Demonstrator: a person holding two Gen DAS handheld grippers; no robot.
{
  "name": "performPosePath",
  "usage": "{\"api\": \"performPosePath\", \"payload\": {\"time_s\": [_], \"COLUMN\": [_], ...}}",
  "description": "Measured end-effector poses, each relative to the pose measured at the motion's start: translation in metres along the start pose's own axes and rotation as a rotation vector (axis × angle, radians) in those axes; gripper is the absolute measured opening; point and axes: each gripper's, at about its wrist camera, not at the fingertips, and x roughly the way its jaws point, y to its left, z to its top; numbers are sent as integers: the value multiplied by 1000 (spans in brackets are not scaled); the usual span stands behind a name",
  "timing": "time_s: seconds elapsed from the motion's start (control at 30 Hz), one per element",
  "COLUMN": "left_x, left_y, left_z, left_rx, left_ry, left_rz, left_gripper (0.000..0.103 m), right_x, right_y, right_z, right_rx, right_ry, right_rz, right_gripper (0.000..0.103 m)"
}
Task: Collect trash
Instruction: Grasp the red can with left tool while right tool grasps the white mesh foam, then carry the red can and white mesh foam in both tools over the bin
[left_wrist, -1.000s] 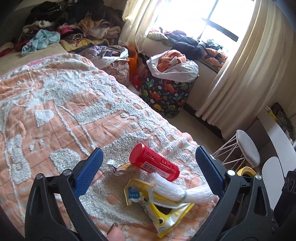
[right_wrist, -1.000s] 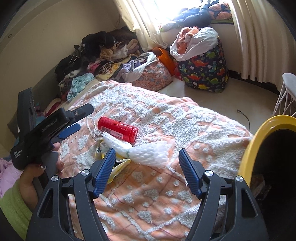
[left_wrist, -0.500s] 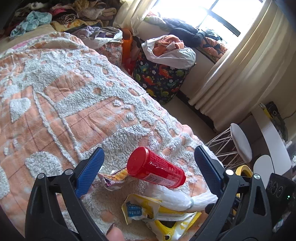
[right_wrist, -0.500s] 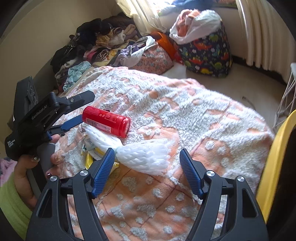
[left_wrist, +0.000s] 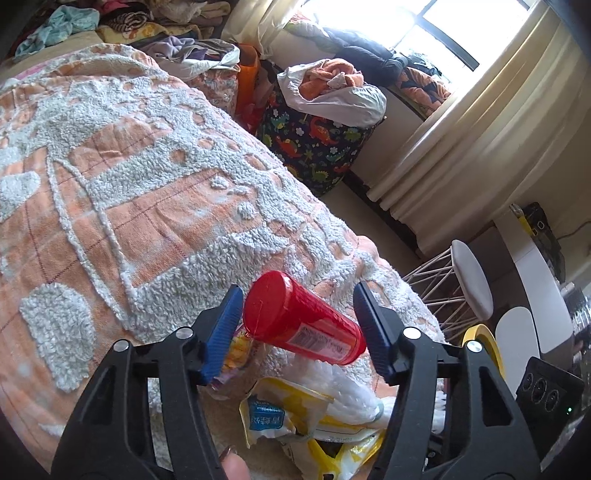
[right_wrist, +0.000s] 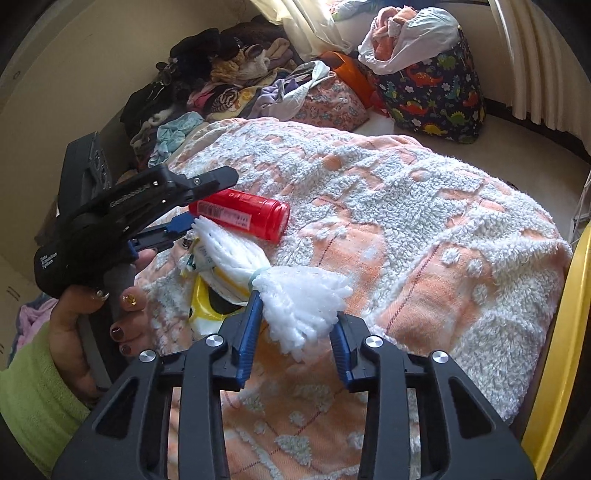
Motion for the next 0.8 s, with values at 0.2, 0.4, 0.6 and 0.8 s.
{"api": "performPosePath", "payload": {"time_s": [0.2, 0.4, 0.6, 0.8], "left_x": [-6, -17, -27, -38], "left_y": [-13, -30, -45, -58], "left_z": [1, 0, -5, -8], "left_rx": [34, 55, 78, 90], "left_ry": [-20, -43, -62, -85], "left_rz": [-5, -27, -36, -49], "left_gripper": [34, 24, 23, 23], "right_x": [-15, -37, -57, -76], "right_y": [3, -3, -12, -22], "right_z": [-6, -11, -15, -20], "right_rx": [-12, 7, 21, 51], "right_ry": [-27, -69, -98, -128], "right_rz": [1, -5, -19, -25], "right_gripper": [29, 28, 28, 26]}}
